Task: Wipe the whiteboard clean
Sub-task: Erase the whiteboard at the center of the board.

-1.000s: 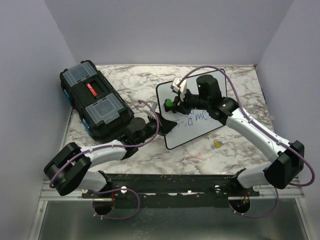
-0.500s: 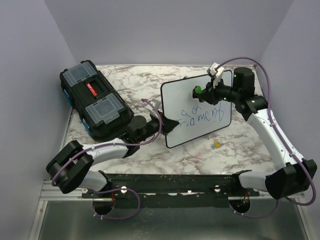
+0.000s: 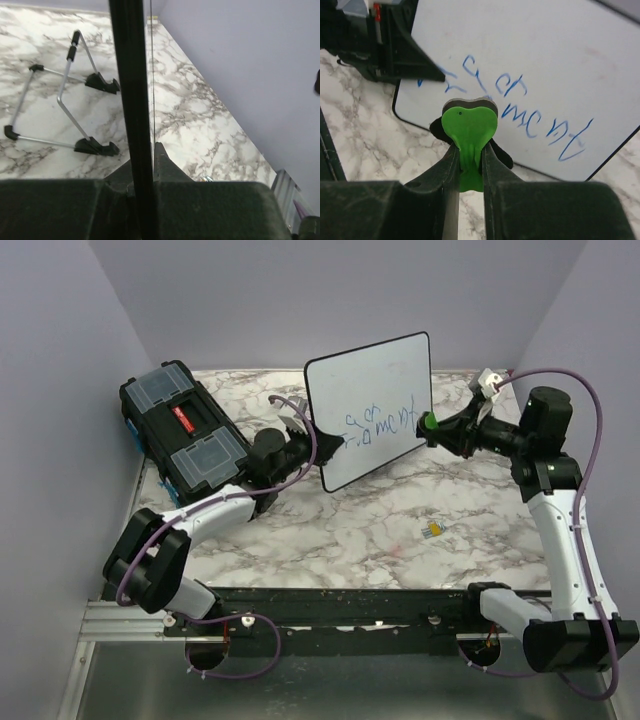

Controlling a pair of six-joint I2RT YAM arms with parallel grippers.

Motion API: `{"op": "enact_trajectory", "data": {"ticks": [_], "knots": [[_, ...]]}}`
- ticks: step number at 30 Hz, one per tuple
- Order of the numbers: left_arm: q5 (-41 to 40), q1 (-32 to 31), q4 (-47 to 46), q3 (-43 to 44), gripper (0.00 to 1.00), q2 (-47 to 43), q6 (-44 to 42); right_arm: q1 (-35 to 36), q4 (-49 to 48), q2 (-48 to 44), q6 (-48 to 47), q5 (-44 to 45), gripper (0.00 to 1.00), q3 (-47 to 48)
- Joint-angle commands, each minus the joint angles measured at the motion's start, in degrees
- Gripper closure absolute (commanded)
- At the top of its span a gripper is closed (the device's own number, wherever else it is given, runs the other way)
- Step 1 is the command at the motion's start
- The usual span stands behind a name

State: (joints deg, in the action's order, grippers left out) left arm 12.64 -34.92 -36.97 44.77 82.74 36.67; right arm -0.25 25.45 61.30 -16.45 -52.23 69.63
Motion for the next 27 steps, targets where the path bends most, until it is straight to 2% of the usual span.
{"op": "enact_trajectory", "data": {"ticks": [1, 5, 10, 19, 27], "knots": [[-2.19, 0.46, -9.89, 7.75, 1.0, -1.49, -4.23, -2.71, -1.86, -0.29, 2.54, -6.5, 0.99, -5.42], [-4.68, 1.32, -8.09, 10.6, 1.0, -0.58, -6.23, -5.74, -7.23, 0.18, 5.44, -9.92, 0.99, -11.07], [-7.92, 1.42, -6.51, 12.0, 1.0, -0.13, -9.55, -6.26, -8.14, 0.64, 4.55, -8.0, 0.99, -14.01], [-15.61, 1.43, -12.16, 14.69, 1.0, 4.91, -11.44, -6.85, -8.67, 0.62, 4.42, -8.38, 0.99, -15.98], [-17.06, 1.16, -14.31, 16.08, 1.0, 8.51, -12.06, -7.02, -9.0, 1.27, 4.41, -8.44, 0.99, -16.54]]}}
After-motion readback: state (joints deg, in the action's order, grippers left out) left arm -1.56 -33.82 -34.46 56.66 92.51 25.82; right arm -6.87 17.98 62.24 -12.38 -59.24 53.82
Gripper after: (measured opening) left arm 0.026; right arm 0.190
